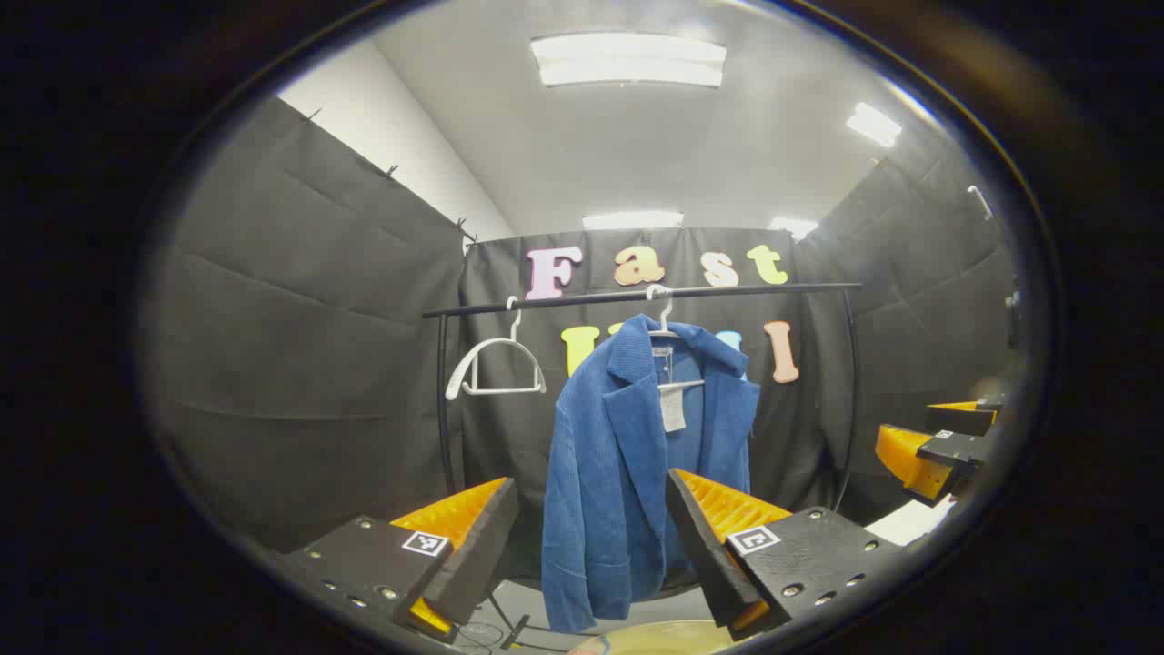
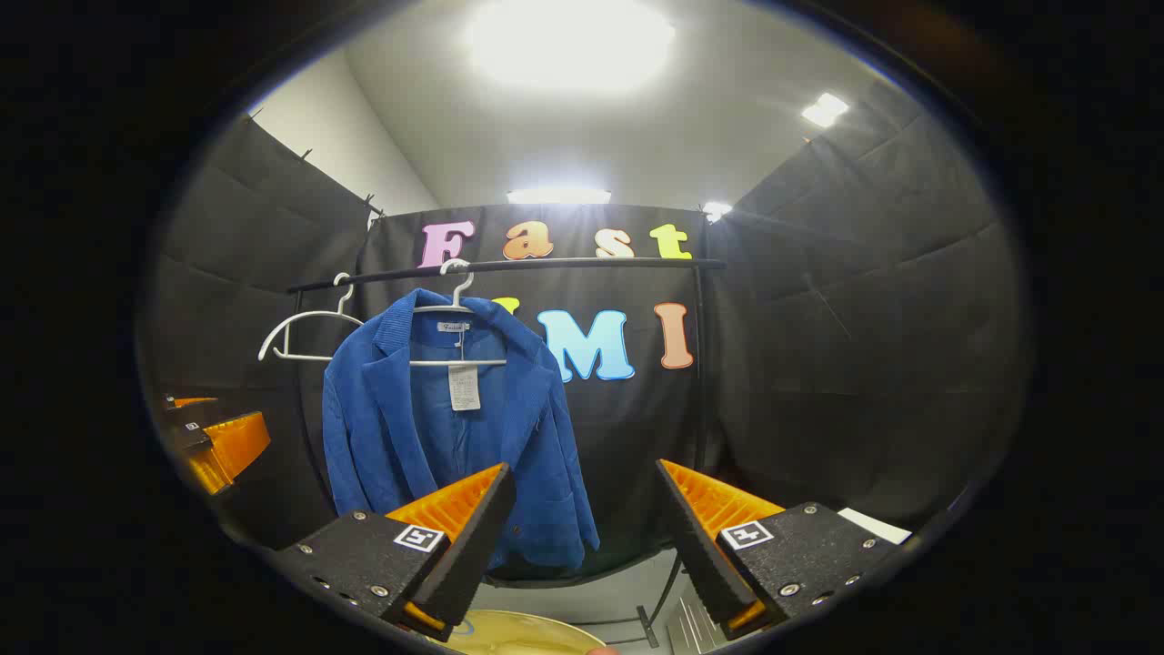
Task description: Grasp the clothes on the hanger with both hands and then place them into the laundry hamper below.
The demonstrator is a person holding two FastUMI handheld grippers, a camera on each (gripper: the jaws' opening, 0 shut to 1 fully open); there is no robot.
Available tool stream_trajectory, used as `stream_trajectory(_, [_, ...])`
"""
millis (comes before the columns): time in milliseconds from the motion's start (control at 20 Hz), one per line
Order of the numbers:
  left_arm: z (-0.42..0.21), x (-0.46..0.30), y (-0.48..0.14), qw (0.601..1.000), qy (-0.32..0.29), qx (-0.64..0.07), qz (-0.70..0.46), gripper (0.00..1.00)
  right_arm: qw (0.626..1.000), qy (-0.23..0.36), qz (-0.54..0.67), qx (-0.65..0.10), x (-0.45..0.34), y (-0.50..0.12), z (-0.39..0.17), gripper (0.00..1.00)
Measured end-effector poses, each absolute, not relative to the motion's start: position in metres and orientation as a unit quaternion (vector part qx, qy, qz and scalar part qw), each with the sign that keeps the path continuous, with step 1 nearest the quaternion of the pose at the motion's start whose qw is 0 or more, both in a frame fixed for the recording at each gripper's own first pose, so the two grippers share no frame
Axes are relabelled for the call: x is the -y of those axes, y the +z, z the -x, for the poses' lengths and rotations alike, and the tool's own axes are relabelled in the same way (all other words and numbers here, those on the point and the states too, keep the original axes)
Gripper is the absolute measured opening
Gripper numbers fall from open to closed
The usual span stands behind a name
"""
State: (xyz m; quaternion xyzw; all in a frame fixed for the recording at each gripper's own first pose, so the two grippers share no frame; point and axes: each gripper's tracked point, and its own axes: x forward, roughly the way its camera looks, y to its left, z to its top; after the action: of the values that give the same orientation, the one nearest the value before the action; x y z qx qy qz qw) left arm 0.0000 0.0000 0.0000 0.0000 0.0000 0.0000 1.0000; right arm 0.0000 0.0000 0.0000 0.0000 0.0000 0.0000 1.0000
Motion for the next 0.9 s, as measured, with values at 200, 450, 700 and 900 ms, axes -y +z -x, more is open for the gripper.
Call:
stream_trajectory(200, [0.005,0.001,0.003,1.000,0.000,0.003,-0.003,1.00,1.000,0.001,0.002,-0.002,0.002,-0.002,0.000,0.94])
stream_trajectory(450, [0.003,0.006,0.001,1.000,-0.002,0.002,-0.004,1.00,1.000,0.000,0.003,-0.004,0.005,-0.002,0.002,0.94])
stream_trajectory(700, [0.001,0.009,0.000,1.000,-0.003,0.002,-0.005,1.00,1.000,-0.002,0.003,-0.002,0.008,-0.002,-0.001,0.94])
stream_trajectory(900, [0.001,0.011,0.001,1.000,-0.002,-0.001,-0.008,1.00,1.000,0.000,0.003,-0.001,0.009,-0.002,-0.008,0.94])
